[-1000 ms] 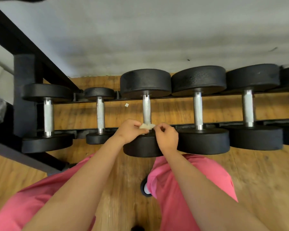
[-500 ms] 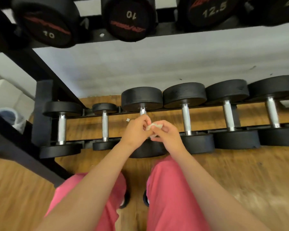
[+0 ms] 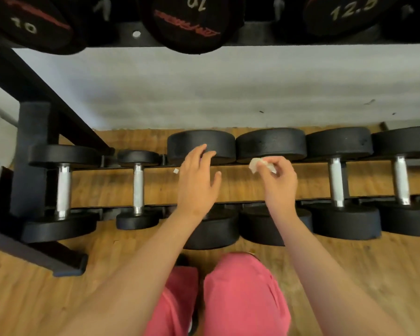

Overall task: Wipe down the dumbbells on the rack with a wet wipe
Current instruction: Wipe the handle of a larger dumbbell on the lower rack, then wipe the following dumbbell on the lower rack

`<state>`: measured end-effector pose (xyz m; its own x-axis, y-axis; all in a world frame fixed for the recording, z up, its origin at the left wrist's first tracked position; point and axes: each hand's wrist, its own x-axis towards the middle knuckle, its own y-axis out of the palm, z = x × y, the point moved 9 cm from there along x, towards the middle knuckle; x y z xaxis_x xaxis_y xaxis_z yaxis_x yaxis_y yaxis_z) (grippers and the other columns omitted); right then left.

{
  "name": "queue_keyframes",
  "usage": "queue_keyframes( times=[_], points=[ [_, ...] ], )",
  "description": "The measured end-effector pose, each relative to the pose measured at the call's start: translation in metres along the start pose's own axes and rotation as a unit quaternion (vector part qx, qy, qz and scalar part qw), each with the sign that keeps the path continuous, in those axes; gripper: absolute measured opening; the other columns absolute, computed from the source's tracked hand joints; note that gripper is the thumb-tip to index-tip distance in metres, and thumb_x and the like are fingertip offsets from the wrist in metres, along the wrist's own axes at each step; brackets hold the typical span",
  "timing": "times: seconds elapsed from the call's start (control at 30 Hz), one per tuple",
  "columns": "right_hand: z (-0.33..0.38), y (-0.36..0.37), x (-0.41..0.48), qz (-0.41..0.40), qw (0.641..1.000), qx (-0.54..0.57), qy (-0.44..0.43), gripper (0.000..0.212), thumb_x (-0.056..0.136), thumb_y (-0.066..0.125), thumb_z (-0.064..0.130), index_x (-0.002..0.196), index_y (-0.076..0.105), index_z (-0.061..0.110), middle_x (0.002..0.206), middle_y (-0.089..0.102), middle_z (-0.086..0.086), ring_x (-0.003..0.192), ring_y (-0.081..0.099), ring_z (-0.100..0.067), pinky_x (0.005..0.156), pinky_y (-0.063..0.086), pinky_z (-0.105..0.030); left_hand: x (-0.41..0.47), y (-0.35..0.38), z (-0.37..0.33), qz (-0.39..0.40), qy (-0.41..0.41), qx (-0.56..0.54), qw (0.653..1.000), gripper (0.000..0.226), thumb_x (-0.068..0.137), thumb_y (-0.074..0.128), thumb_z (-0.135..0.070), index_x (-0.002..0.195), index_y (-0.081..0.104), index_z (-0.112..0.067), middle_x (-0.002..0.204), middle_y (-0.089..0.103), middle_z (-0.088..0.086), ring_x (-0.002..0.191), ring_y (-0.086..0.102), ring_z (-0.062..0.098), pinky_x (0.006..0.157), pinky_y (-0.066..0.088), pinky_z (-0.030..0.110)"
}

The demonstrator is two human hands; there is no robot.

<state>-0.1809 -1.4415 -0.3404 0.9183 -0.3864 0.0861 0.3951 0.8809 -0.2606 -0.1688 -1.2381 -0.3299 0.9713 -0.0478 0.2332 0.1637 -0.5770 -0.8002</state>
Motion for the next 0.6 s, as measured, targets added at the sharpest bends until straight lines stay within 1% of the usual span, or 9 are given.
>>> queue_keyframes(
  times=[0.1, 0.17, 0.23, 0.3, 0.33, 0.43, 0.5, 0.53, 0.6],
  points=[
    [0.009, 0.001, 0.033, -0.014, 0.996, -0.075, -0.053, 0.008, 0.088, 0.068, 0.013, 0.093, 0.063, 0.018, 0.103, 0.059, 0.001, 0.094, 0.054, 0.006, 0.08, 0.041, -0.007, 0.036, 0.018, -0.002, 0.007, 0.032, 0.062, 0.998, 0.053, 0.094, 0.06, -0.024, 0.143, 0.045, -0.01, 0.156, 0.032, 0.011, 0.147, 0.022, 0.027, 0.121, 0.019, 0.043],
    [0.015, -0.004, 0.05, -0.022, 0.987, -0.127, -0.099, 0.009, 0.088, 0.067, 0.007, 0.093, 0.063, 0.014, 0.108, 0.056, 0.0, 0.099, 0.051, 0.009, 0.085, 0.039, -0.005, 0.053, 0.032, 0.003, 0.022, 0.028, 0.104, 0.994, 0.058, 0.097, 0.055, -0.03, 0.148, 0.037, -0.01, 0.161, 0.021, 0.013, 0.15, 0.011, 0.027, 0.122, 0.01, 0.043],
    [0.016, -0.012, 0.064, -0.025, 0.975, -0.184, -0.12, 0.009, 0.089, 0.064, 0.003, 0.096, 0.064, 0.008, 0.113, 0.051, 0.001, 0.104, 0.05, 0.006, 0.09, 0.036, -0.004, 0.06, 0.041, 0.008, 0.028, 0.015, 0.136, 0.99, 0.062, 0.098, 0.05, -0.036, 0.151, 0.032, -0.01, 0.161, 0.017, 0.014, 0.151, 0.007, 0.029, 0.122, 0.005, 0.043],
    [0.016, -0.019, 0.074, -0.021, 0.964, -0.235, -0.125, 0.011, 0.09, 0.062, 0.002, 0.1, 0.065, 0.006, 0.117, 0.049, 0.002, 0.111, 0.051, -0.007, 0.095, 0.034, -0.003, 0.061, 0.045, 0.01, 0.021, 0.012, 0.154, 0.988, 0.061, 0.097, 0.047, -0.04, 0.15, 0.034, -0.011, 0.158, 0.027, 0.015, 0.149, 0.015, 0.03, 0.121, 0.008, 0.044],
    [0.015, -0.019, 0.078, -0.013, 0.96, -0.251, -0.123, 0.012, 0.09, 0.062, 0.002, 0.101, 0.066, 0.005, 0.118, 0.05, 0.001, 0.113, 0.051, -0.011, 0.096, 0.032, -0.002, 0.062, 0.045, 0.012, 0.012, 0.013, 0.153, 0.988, 0.059, 0.097, 0.047, -0.041, 0.148, 0.037, -0.012, 0.155, 0.034, 0.014, 0.148, 0.02, 0.029, 0.121, 0.01, 0.043],
    [0.015, -0.006, 0.087, 0.022, 0.95, -0.28, -0.133, 0.014, 0.09, 0.062, 0.003, 0.102, 0.068, 0.006, 0.119, 0.056, -0.006, 0.113, 0.051, -0.012, 0.098, 0.031, -0.001, 0.066, 0.042, 0.017, -0.018, 0.027, 0.15, 0.988, 0.053, 0.097, 0.044, -0.041, 0.144, 0.044, -0.015, 0.146, 0.045, 0.009, 0.143, 0.03, 0.026, 0.119, 0.015, 0.04],
    [0.018, 0.021, 0.086, 0.063, 0.927, -0.31, -0.2, 0.015, 0.088, 0.062, 0.004, 0.101, 0.07, 0.005, 0.115, 0.061, -0.01, 0.113, 0.053, -0.016, 0.102, 0.032, -0.007, 0.066, 0.042, 0.019, -0.037, 0.036, 0.158, 0.986, 0.053, 0.096, 0.045, -0.041, 0.143, 0.045, -0.016, 0.144, 0.047, 0.009, 0.141, 0.032, 0.026, 0.118, 0.015, 0.039],
    [0.017, 0.04, 0.083, 0.098, 0.91, -0.323, -0.24, 0.014, 0.087, 0.063, 0.003, 0.099, 0.071, 0.003, 0.112, 0.063, -0.012, 0.113, 0.055, -0.02, 0.104, 0.034, -0.011, 0.066, 0.042, 0.018, -0.046, 0.039, 0.16, 0.985, 0.053, 0.096, 0.047, -0.04, 0.142, 0.046, -0.016, 0.144, 0.048, 0.009, 0.141, 0.032, 0.025, 0.118, 0.015, 0.039],
    [0.006, 0.077, 0.072, 0.178, 0.869, -0.352, -0.3, 0.013, 0.083, 0.067, -0.004, 0.094, 0.072, 0.0, 0.107, 0.067, -0.014, 0.114, 0.058, -0.029, 0.101, 0.042, -0.022, 0.065, 0.041, 0.017, -0.065, 0.043, 0.16, 0.984, 0.053, 0.094, 0.05, -0.039, 0.141, 0.047, -0.015, 0.143, 0.048, 0.01, 0.14, 0.032, 0.026, 0.117, 0.015, 0.039]
  ],
)
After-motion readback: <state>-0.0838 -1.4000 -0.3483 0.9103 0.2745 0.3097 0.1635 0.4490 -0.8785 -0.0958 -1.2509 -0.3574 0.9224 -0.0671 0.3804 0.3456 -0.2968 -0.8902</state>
